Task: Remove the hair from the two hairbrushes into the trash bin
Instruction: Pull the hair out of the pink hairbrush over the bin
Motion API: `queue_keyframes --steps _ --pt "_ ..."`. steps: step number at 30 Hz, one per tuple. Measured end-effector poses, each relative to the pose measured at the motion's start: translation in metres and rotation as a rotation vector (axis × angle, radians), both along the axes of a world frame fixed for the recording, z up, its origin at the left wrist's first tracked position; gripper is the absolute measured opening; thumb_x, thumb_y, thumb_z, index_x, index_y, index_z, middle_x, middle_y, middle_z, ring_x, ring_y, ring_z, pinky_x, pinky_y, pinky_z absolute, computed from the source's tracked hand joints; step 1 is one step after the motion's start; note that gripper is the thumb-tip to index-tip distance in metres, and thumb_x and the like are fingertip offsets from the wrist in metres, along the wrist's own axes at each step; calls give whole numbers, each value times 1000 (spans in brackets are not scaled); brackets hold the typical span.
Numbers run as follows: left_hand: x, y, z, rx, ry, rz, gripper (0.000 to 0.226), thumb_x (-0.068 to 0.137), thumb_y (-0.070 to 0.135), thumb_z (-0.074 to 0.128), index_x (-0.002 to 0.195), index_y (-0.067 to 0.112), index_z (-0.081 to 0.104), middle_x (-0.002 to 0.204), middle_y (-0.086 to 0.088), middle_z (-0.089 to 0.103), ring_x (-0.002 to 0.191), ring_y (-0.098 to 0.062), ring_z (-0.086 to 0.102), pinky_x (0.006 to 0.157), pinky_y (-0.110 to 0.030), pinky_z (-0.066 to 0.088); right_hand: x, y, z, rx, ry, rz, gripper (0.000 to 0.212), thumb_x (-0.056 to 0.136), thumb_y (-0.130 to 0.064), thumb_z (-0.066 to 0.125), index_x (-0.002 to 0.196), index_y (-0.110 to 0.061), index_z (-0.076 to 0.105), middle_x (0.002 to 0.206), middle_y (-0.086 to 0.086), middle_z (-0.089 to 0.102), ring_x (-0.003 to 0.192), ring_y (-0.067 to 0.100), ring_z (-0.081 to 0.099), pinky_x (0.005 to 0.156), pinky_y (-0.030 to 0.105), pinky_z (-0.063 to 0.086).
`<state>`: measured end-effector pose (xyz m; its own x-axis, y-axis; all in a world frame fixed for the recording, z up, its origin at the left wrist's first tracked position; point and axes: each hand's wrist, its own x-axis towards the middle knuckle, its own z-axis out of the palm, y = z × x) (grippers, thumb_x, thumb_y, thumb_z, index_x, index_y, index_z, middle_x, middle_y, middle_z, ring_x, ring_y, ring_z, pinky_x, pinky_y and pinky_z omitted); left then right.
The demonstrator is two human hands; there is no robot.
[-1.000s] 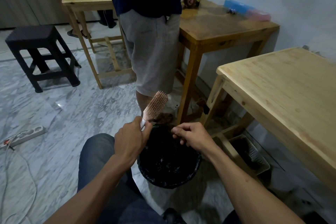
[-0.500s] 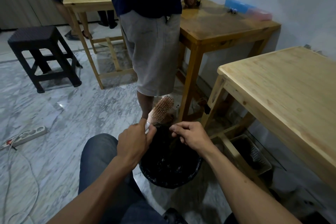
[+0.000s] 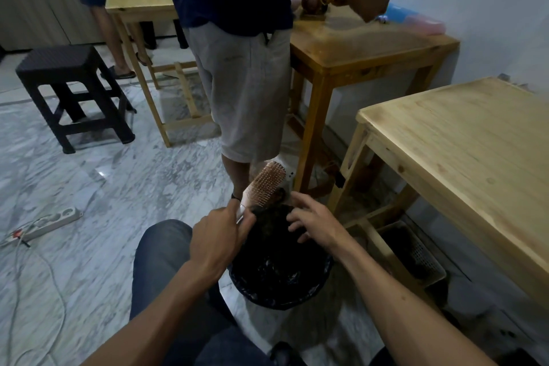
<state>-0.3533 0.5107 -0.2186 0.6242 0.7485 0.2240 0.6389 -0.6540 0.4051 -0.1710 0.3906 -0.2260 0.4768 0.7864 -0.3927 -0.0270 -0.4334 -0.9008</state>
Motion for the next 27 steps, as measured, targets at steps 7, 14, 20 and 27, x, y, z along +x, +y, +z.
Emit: queue_keyframes --steps 7,14,20,27 --pt "3 -6 2 91 -14 -100 30 96 47 50 84 19 53 63 2 60 54 -24 58 47 -34 43 -10 9 11 110 -5 -44 28 95 -43 70 102 -18 79 88 3 78 66 10 64 57 21 49" --pt "0 15 8 -60 -62 104 34 96 42 51 76 15 48 54 2 49 49 -21 48 45 -31 26 1 -9 1 70 -97 -114 20 96 -31 72 89 -16 82 72 -3 74 58 3 56 55 18 44" --pt "3 12 10 -40 -48 84 29 94 41 53 80 16 53 55 3 51 50 -25 51 45 -30 29 5 -16 -4 -71 -135 57 27 98 -25 68 125 -24 73 113 -5 73 88 11 70 67 23 55" --pt "5 0 3 11 -39 -68 28 96 45 49 87 19 56 62 6 56 53 -19 51 46 -29 28 -6 3 16 53 80 -23 55 93 -49 69 142 -25 58 126 -4 69 90 16 75 64 25 58"
